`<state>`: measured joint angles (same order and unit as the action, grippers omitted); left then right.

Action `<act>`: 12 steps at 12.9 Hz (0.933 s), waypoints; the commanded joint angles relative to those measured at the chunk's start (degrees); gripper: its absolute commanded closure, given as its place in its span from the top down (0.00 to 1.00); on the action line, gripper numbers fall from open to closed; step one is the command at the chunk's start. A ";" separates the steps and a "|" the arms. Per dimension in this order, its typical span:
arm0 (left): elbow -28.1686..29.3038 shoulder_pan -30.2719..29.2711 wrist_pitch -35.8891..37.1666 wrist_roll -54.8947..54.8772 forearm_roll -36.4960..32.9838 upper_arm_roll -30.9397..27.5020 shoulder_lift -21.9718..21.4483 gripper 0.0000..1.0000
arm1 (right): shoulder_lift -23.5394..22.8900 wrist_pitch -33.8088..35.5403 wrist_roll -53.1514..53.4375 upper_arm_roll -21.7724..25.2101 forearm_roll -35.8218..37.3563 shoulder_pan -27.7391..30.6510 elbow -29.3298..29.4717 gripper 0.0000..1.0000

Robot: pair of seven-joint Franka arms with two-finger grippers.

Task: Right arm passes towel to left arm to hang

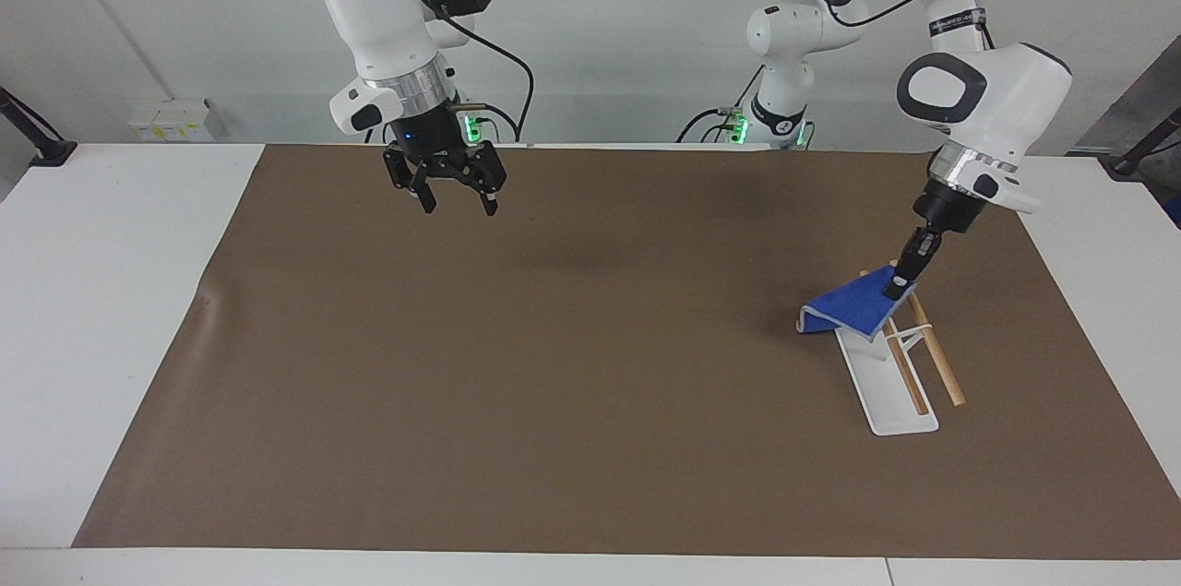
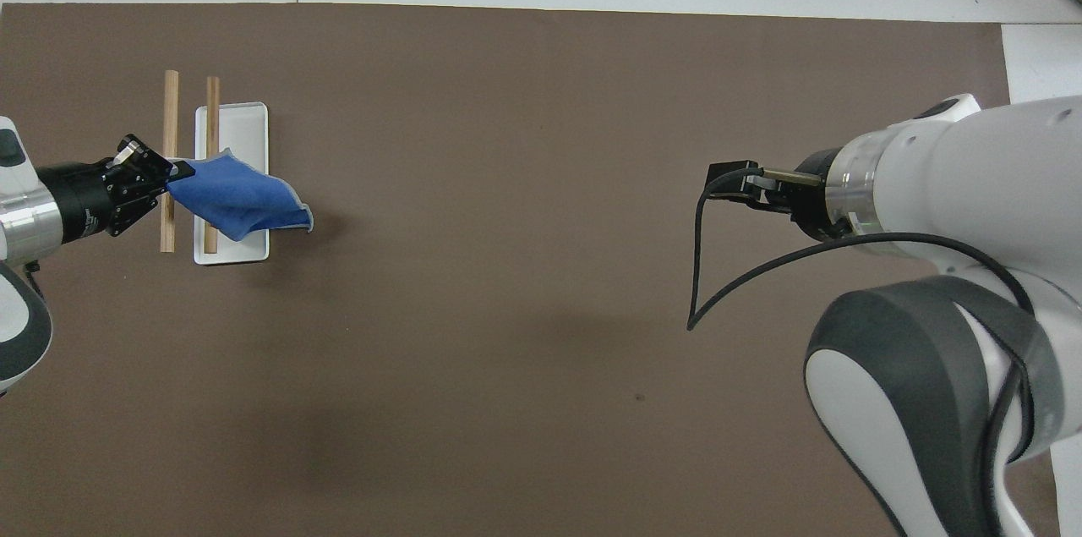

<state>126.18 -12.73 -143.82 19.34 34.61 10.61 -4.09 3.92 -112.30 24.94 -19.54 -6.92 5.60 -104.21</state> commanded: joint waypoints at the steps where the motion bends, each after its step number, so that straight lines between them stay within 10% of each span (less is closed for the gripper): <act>1: 0.12 -3.96 0.47 -4.03 -1.65 0.46 -0.48 0.00 | 0.30 2.52 -2.61 -0.06 3.04 1.16 1.64 1.00; 5: -2.25 -6.78 -4.08 -4.05 -1.57 0.38 1.62 0.00 | -0.05 8.23 -9.12 13.09 4.81 -6.29 5.42 1.00; 12: -3.75 -9.16 -7.43 -4.39 -1.74 -0.06 4.87 0.00 | -1.89 18.61 -9.30 15.49 11.84 -7.18 11.92 1.00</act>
<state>123.31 -21.03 -149.68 14.89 34.23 10.29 -0.85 3.70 -95.30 16.01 -5.06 3.72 -1.10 -94.74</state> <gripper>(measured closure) 0.978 0.000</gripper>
